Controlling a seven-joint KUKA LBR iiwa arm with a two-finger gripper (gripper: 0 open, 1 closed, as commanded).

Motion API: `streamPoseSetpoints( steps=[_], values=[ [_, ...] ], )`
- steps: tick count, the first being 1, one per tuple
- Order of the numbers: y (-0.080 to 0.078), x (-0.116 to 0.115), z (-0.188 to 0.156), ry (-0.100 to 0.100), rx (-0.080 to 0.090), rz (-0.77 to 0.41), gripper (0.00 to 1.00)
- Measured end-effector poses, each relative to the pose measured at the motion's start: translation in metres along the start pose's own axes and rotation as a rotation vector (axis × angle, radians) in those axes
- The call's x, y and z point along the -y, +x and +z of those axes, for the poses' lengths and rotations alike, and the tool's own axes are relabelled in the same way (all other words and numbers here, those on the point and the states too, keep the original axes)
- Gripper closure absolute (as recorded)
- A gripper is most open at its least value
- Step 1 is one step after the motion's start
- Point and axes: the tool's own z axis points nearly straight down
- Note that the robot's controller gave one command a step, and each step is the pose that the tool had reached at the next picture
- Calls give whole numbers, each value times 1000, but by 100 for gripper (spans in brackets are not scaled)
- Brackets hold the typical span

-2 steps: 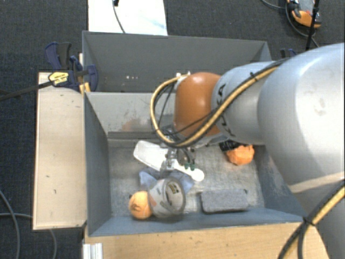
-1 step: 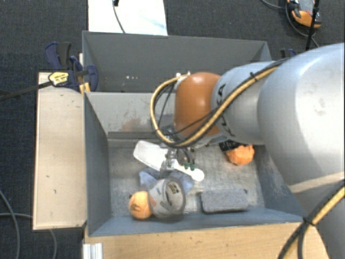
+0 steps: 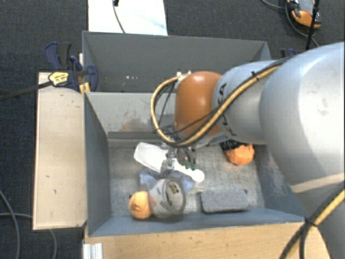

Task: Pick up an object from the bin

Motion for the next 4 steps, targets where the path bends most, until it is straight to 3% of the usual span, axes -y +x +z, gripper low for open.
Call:
streamPoseSetpoints(
  steps=[1, 4],
  values=[
    [2, 1, -20, 4, -10, -1, 100],
    [-1, 0, -89, 0, 1, -4, 100]
  ],
)
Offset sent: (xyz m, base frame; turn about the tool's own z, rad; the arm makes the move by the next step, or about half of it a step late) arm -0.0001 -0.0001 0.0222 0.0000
